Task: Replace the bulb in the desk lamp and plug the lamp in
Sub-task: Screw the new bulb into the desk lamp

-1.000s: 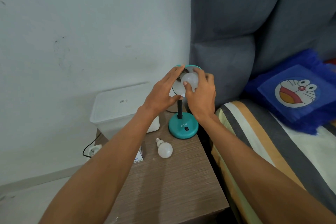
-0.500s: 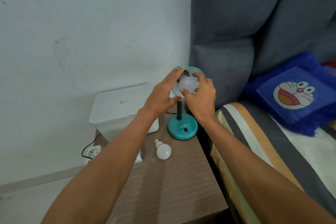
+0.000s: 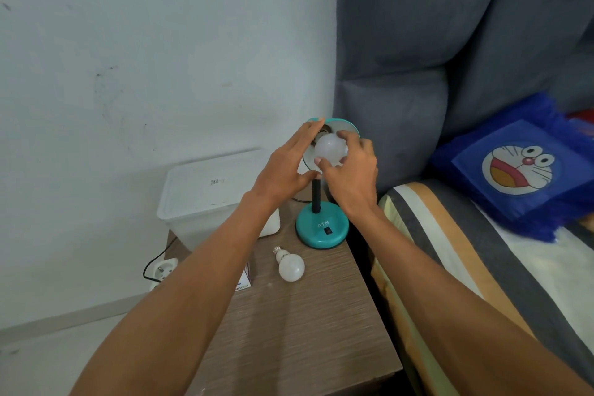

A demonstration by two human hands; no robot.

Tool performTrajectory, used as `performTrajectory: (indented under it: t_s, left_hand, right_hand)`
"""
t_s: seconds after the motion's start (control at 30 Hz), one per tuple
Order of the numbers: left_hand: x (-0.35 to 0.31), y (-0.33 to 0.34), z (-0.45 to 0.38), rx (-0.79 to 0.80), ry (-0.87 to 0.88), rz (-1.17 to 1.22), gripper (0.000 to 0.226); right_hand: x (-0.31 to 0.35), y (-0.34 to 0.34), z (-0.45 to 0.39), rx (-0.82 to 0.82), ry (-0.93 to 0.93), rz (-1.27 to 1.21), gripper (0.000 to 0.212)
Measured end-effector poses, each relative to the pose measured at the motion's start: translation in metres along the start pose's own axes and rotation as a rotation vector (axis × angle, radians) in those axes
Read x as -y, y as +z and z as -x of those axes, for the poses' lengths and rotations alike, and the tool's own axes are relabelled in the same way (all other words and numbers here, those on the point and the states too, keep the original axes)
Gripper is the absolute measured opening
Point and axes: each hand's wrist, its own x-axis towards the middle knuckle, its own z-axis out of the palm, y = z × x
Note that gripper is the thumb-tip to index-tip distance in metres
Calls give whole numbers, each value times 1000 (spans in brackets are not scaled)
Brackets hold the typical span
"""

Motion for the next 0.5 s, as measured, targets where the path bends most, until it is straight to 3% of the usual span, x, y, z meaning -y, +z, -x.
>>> performTrajectory:
  t_s: [0.07,0.2,0.37,0.5]
  left_hand:
    - [0,0,0,5,-11,-2,103]
    - [1,0,0,7,-18,-14,103]
    - [1,1,-1,10,-10,-16,102]
    - [0,0,0,0,-11,13,98]
  right_hand:
    - [-3,-1,-1,-4,30,-7,55]
    - [3,-4,-6,-33,326,-97,58]
    - [11,-3,0,-93,76,-32,47]
    - [1,-2,2,2,-105,96,54]
